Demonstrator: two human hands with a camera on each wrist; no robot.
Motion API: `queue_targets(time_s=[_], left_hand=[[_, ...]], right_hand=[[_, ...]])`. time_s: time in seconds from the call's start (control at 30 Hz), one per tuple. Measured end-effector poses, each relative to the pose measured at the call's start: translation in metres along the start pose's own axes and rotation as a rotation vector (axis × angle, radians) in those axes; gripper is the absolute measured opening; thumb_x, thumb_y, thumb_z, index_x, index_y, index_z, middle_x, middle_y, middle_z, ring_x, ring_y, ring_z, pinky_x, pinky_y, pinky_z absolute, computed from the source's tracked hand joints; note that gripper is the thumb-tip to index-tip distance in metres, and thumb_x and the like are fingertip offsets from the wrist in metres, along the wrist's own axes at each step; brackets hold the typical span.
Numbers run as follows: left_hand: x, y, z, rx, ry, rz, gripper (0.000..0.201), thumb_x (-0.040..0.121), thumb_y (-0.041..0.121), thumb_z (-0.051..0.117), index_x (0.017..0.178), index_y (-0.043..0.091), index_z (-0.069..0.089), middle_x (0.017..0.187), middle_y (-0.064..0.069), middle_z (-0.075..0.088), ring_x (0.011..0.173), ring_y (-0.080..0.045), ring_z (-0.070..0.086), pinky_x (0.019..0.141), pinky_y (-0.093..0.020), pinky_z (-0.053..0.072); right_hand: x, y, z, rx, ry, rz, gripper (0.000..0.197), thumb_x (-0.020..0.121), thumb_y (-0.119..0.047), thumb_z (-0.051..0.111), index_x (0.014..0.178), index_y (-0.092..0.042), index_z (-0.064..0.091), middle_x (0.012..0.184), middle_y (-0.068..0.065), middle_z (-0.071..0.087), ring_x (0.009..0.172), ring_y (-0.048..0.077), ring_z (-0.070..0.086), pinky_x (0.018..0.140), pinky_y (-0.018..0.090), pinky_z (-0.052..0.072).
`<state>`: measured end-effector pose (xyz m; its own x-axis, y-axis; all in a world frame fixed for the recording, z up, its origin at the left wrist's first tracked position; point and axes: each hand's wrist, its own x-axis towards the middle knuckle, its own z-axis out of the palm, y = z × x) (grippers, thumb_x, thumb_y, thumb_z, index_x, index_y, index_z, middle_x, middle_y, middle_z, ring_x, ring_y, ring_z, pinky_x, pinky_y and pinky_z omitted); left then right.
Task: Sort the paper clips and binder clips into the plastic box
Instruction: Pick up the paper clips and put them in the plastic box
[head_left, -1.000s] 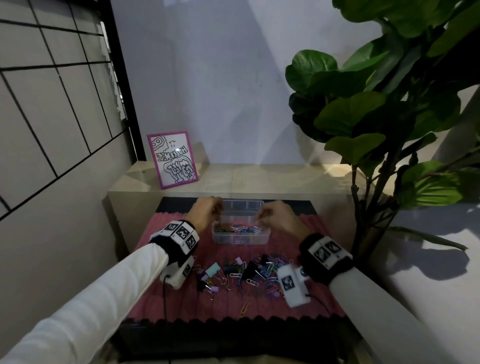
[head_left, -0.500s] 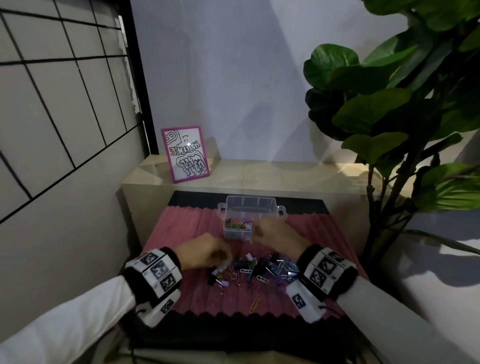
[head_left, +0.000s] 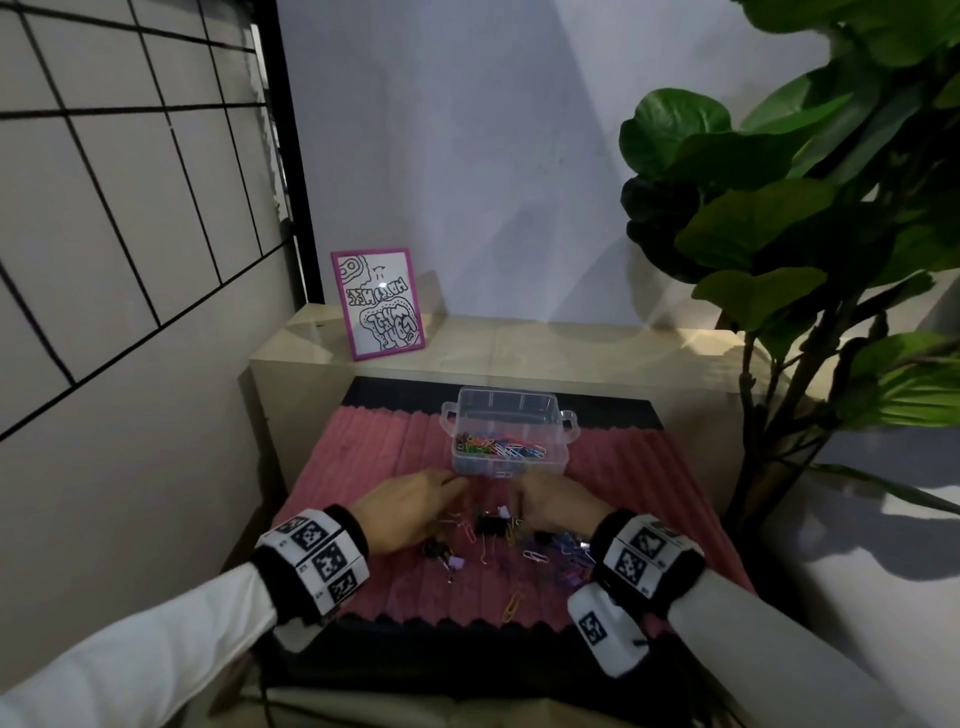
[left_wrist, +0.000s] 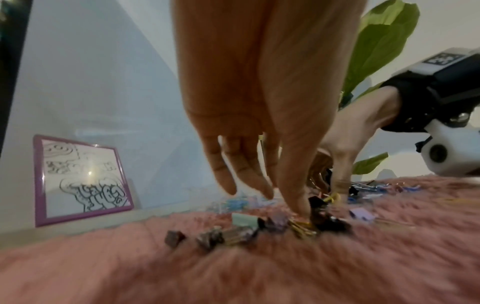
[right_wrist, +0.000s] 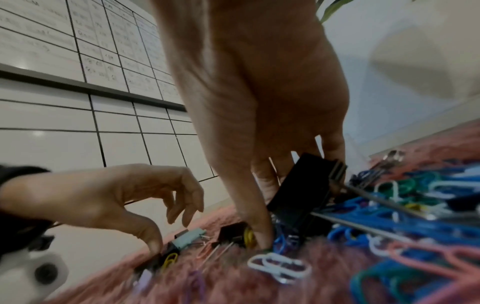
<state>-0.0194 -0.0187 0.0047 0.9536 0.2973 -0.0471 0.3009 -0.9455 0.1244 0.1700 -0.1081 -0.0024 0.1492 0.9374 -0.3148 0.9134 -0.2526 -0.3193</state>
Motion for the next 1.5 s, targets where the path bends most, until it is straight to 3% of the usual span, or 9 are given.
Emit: queue_targets(time_s=[0.17,0.47,0.63,0.77,0.83,0.9,1.07,1.23,1.5], left_hand=[[-0.002,-0.001,0.004,-0.114,-0.121,0.088,0.026,0.082,0.002,0.05,0.098,0.015,0.064,0.104,-0.004,0.063,0.091,-0.02,0.06,0.072,-0.031,0.047],[0.006,0.001,-0.004,-0.025,-0.289,0.059,0.023,0.082,0.007,0.049,0.096,0.016,0.064,0.109,-0.002,0.06,0.105,-0.018,0.054,0.081,-0.037,0.048],[0.01,-0.009,-0.006,-0.241,-0.293,0.068,0.02,0.077,-0.002,0.055,0.089,0.01,0.066,0.091,-0.005,0.068,0.078,-0.004,0.058,0.071,-0.02,0.045],[0.014,-0.012,-0.012,-0.403,-0.231,0.013,0.014,0.079,0.0,0.062,0.093,0.003,0.065,0.081,0.001,0.063,0.059,0.015,0.054,0.059,-0.001,0.037],[0.018,-0.013,-0.012,-0.426,-0.189,-0.021,0.015,0.079,0.009,0.067,0.094,0.006,0.065,0.079,0.0,0.064,0.061,0.007,0.055,0.061,-0.006,0.04],[0.023,-0.013,-0.011,-0.455,-0.202,-0.066,0.017,0.079,0.015,0.069,0.093,0.009,0.063,0.074,0.004,0.06,0.059,-0.002,0.053,0.057,-0.016,0.043],[0.034,-0.009,-0.008,-0.388,-0.284,-0.069,0.017,0.078,0.015,0.068,0.094,0.009,0.065,0.076,0.008,0.058,0.058,0.001,0.052,0.059,-0.018,0.045],[0.031,-0.013,-0.018,-0.466,-0.463,-0.021,0.014,0.075,0.014,0.071,0.087,0.008,0.068,0.05,0.018,0.061,0.058,-0.006,0.055,0.058,-0.022,0.044],[0.035,0.0,-0.019,-0.211,-0.177,0.014,0.02,0.081,0.018,0.065,0.1,0.014,0.066,0.102,-0.003,0.069,0.09,-0.014,0.062,0.08,-0.029,0.048]], right_hand=[[-0.009,0.013,-0.015,0.303,0.037,-0.092,0.017,0.073,0.001,0.07,0.068,-0.014,0.066,0.064,-0.005,0.062,0.06,0.006,0.058,0.06,0.017,0.047],[-0.01,0.032,-0.048,0.61,0.121,-0.071,0.014,0.076,0.002,0.068,0.073,-0.01,0.063,0.073,0.007,0.068,0.057,0.012,0.061,0.052,0.021,0.05],[0.024,0.025,-0.067,0.787,0.411,-0.019,0.014,0.078,0.006,0.066,0.072,-0.007,0.061,0.075,0.011,0.065,0.068,0.024,0.063,0.055,0.02,0.056],[0.054,0.022,-0.059,0.477,0.404,0.043,0.018,0.086,0.001,0.055,0.099,-0.004,0.066,0.097,0.008,0.066,0.093,0.022,0.062,0.084,0.03,0.053],[0.06,0.022,-0.052,0.267,0.36,0.054,0.026,0.085,-0.004,0.054,0.107,-0.012,0.066,0.112,0.008,0.066,0.107,0.025,0.059,0.097,0.045,0.046],[0.052,0.021,-0.046,0.175,0.402,0.007,0.029,0.085,-0.003,0.05,0.11,-0.011,0.064,0.117,0.011,0.064,0.11,0.028,0.058,0.099,0.042,0.044],[0.003,0.011,-0.039,0.078,0.342,-0.249,0.02,0.09,-0.002,0.049,0.104,-0.005,0.063,0.105,0.011,0.065,0.094,0.02,0.061,0.08,0.02,0.046],[-0.02,0.012,-0.025,-0.124,-0.071,-0.239,0.026,0.078,-0.018,0.07,0.099,-0.006,0.062,0.101,0.01,0.066,0.091,0.022,0.061,0.072,0.031,0.046],[-0.014,0.009,-0.016,-0.193,-0.053,-0.212,0.016,0.076,-0.009,0.069,0.092,-0.01,0.067,0.096,0.006,0.069,0.083,0.016,0.061,0.053,0.02,0.034]])
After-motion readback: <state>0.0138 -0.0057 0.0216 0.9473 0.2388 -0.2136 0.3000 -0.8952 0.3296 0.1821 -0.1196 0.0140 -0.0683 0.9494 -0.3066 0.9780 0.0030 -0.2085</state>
